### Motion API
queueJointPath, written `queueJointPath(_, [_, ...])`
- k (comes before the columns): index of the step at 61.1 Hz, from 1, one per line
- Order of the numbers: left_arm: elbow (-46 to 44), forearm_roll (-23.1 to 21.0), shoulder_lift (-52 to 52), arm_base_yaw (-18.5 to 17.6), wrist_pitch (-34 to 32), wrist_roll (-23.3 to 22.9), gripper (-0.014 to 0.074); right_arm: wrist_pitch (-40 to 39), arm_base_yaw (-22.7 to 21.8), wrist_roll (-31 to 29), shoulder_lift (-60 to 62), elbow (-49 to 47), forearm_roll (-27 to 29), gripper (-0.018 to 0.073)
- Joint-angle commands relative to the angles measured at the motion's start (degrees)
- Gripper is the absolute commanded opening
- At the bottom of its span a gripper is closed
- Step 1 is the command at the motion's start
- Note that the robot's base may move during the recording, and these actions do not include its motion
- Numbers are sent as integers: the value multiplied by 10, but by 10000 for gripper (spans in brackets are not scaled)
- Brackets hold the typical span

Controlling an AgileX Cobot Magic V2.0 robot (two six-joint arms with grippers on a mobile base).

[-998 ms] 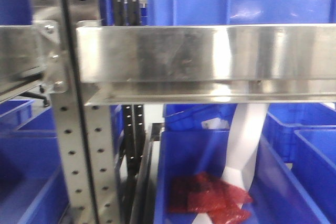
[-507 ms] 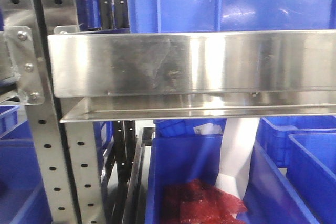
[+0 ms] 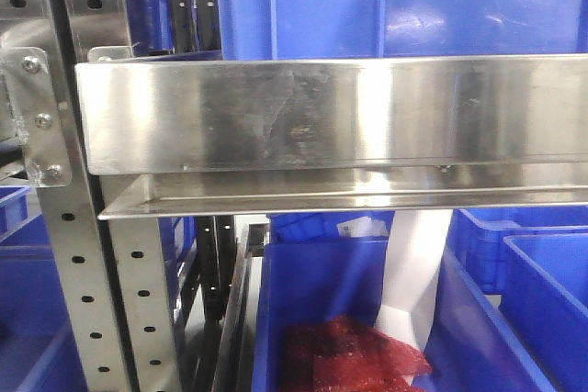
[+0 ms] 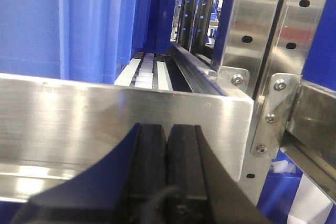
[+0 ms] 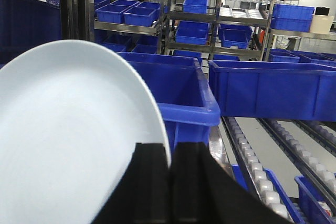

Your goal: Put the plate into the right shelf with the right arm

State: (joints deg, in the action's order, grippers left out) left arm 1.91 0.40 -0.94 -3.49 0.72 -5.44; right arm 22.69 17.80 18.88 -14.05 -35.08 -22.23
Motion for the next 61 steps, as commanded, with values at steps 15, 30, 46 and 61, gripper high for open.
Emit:
queueJointPath(15, [4, 0, -7, -4, -51, -3, -47, -66, -2, 3, -95, -157, -12, 55])
queueJointPath(30, [4, 0, -7, -4, -51, -3, -47, -34, -2, 3, -293, -352, -12, 55])
queueJointPath(46, [4, 0, -7, -4, -51, -3, -47, -39, -2, 3, -486, -483, -12, 55])
queueJointPath(61, [4, 0, -7, -4, -51, -3, -47, -43, -2, 3, -639, -527, -12, 55])
